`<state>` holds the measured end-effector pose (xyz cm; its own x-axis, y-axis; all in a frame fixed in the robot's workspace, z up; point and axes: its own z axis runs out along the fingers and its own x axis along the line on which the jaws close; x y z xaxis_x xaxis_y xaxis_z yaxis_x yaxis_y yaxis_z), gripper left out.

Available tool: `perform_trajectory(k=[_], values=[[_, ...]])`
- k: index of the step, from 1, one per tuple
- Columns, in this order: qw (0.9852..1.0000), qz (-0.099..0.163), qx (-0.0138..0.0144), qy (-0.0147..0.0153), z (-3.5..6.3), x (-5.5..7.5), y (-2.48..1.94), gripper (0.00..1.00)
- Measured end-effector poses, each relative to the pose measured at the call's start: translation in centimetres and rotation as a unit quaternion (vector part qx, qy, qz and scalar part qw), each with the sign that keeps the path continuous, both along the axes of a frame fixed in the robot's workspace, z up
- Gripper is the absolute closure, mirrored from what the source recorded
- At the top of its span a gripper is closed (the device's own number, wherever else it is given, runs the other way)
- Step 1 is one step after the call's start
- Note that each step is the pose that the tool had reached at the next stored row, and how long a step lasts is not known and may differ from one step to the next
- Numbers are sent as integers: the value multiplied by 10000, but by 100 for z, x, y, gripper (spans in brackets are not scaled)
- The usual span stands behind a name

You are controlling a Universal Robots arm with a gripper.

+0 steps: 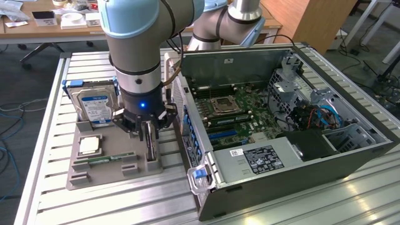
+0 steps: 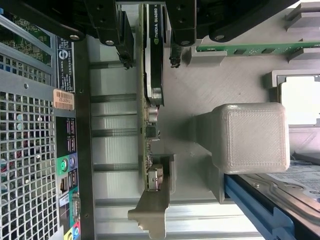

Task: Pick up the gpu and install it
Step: 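Pick up the gpu and move the gpu toward the slot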

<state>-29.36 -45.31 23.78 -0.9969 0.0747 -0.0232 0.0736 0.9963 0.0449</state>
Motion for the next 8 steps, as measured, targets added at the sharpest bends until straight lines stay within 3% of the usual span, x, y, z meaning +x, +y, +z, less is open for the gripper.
perform_trajectory(k=[4, 8], values=[[10000, -1, 2, -2, -4, 0, 4, 57], [10000, 0, 1, -1, -7, 0, 47, 57]])
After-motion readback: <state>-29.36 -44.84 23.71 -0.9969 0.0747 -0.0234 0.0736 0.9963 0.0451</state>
